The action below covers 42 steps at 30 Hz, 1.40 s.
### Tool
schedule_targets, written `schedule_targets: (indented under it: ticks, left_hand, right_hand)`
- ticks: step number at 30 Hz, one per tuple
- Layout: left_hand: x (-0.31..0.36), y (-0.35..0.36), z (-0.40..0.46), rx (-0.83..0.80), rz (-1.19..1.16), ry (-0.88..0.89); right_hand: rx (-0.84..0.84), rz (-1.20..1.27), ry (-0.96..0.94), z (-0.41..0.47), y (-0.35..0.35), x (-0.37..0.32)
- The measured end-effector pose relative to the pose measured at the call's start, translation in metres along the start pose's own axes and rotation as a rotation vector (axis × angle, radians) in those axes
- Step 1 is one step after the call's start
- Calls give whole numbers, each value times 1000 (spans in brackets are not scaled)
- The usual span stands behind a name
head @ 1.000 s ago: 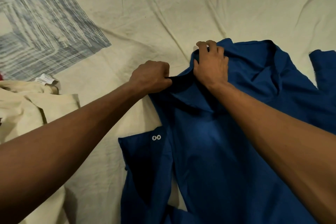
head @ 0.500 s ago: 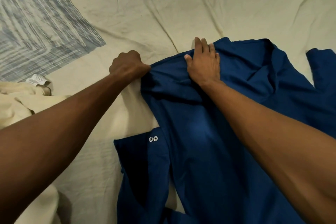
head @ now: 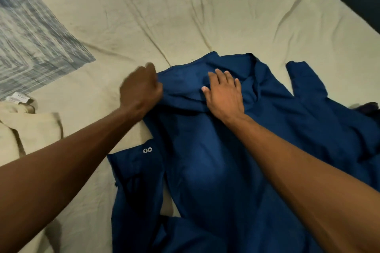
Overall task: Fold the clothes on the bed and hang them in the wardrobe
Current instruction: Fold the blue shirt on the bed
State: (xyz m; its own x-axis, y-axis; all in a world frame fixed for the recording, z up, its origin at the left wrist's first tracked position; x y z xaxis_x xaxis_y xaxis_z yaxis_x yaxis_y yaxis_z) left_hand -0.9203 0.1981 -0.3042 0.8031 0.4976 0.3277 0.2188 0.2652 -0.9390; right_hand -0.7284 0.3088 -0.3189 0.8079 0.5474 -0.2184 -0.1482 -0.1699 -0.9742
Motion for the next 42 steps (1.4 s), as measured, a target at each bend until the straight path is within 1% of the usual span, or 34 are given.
schedule_targets:
  ticks: [3,6,9,14,18,20,23,25,26,28,30,32,37,40,42]
  left_hand:
    - [28,4,-14,-74,11,214]
    - [52,12,-17,-133,23,357]
    - [73,23,-3,-165,12,409]
    - [122,51,37,-147,1,465]
    - [157,73,63,-149,81,530]
    - [165,83,67,-170,100,525]
    - [171,96,71,-182,123,491]
    - [170,103,72,-187,128,475]
    - [169,105,73,-192,122,456]
    - [167,107,78,-219,113,405]
    - [167,109,83,-262,128,358]
    - [169,110,87,-296,143,317]
    - [172,117,93,-308,162,216]
    - [169,122,97,-323,153,190]
    - [166,126,101,-365,126,176]
  right_hand:
    - [24,-58,58,-1,-13,19]
    - [57,-99,153,10,-23,33]
    - [63,-136,230,32,-33,48]
    - [46,-152,312,75,-48,89]
    - [-24,-101,331,104,-49,113]
    - [-60,-119,344,116,-44,123]
    - [-36,-108,323,132,-37,136]
    - [50,-57,303,141,-39,142]
    - [119,-7,328,145,-44,146]
    - [234,128,441,154,-55,154]
    - [282,242,547,163,-63,163]
    - [266,288,589,169,-65,170]
    - [206,259,581,178,-52,179]
    - [170,410,686,185,-48,190]
    - [169,522,710,185,-48,195]
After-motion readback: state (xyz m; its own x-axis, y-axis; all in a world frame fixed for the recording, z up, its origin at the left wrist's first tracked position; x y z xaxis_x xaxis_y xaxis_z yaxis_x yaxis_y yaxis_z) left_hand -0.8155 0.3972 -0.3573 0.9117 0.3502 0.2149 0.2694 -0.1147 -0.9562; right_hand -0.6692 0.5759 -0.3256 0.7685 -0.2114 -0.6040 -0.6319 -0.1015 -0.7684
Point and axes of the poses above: each hand's wrist, its own z-axis towards the middle knuckle, its own y-axis out of the palm, x = y × z, the point moved 1 cm from there along z, towards the middle knuckle, and after that the axes turned 8 degrees about z, right-handed, at the moved point
